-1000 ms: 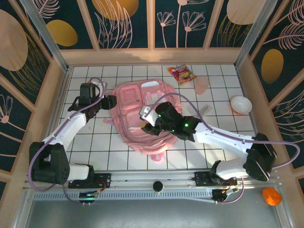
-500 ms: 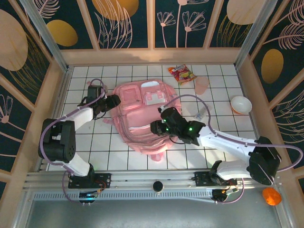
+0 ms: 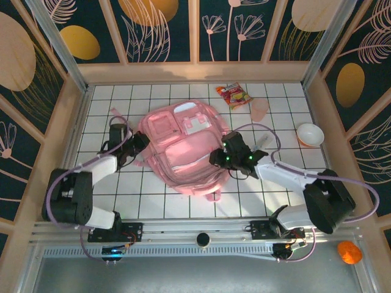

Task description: Pack the student bag

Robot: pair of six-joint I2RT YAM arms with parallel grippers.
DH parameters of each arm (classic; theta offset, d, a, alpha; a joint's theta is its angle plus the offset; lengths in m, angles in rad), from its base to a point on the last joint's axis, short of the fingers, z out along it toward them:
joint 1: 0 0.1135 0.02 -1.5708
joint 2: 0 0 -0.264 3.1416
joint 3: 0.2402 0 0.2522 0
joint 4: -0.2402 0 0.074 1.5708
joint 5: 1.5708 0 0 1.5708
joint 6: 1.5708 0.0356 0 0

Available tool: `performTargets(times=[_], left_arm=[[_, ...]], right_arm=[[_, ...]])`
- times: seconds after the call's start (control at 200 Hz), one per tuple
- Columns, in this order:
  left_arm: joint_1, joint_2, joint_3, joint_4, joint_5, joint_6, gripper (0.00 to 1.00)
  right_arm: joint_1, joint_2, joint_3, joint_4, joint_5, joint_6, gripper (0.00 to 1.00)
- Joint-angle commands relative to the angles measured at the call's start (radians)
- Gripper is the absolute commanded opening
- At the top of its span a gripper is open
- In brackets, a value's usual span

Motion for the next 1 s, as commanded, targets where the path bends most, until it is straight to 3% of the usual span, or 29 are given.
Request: performTargets(times=[0.0,0.175,0.3,0.405,0.455,0.601,0.801,0.991], left_arm=[[-0.005,-0.136,-0.103,0.037,-0.007,-0.13,0.0],[-0.035,-0.297,-0.257,0.114,-0.006,-0.286,0.0],[-0.062,-0.339,-0.308,0.154,-0.004,-0.367,0.0],[-0.065,-0.375,-0.325,0.145,-0.005,-0.414,0.25],[-0.068,-0.398,-0.33,0.135,-0.005,-0.432,0.32],[-0.079,-0.448,-0.364,0.121,0.011,-0.48,0.43],[-0.1,-0.414,-0.392,0.155,0.065,-0.497,0.43],[-0.102,-0.364,-0.401,0.223,0.079,-0.495,0.42]], right_arm=[[-0.077,0.105,0.1,0.067,-0.014,-0.126,0.31],[-0.151,0.266,0.281,0.052,-0.057,-0.25,0.31],[-0.144,0.273,0.409,-0.05,-0.046,-0.313,0.32],[-0.098,0.213,0.463,-0.138,0.002,-0.31,0.37],[-0.064,0.179,0.474,-0.173,0.025,-0.289,0.39],[0.057,0.115,0.469,-0.212,0.054,-0.126,0.39],[0.242,0.17,0.454,-0.119,0.04,0.226,0.37],[0.323,0.252,0.461,-0.055,0.046,0.42,0.33]])
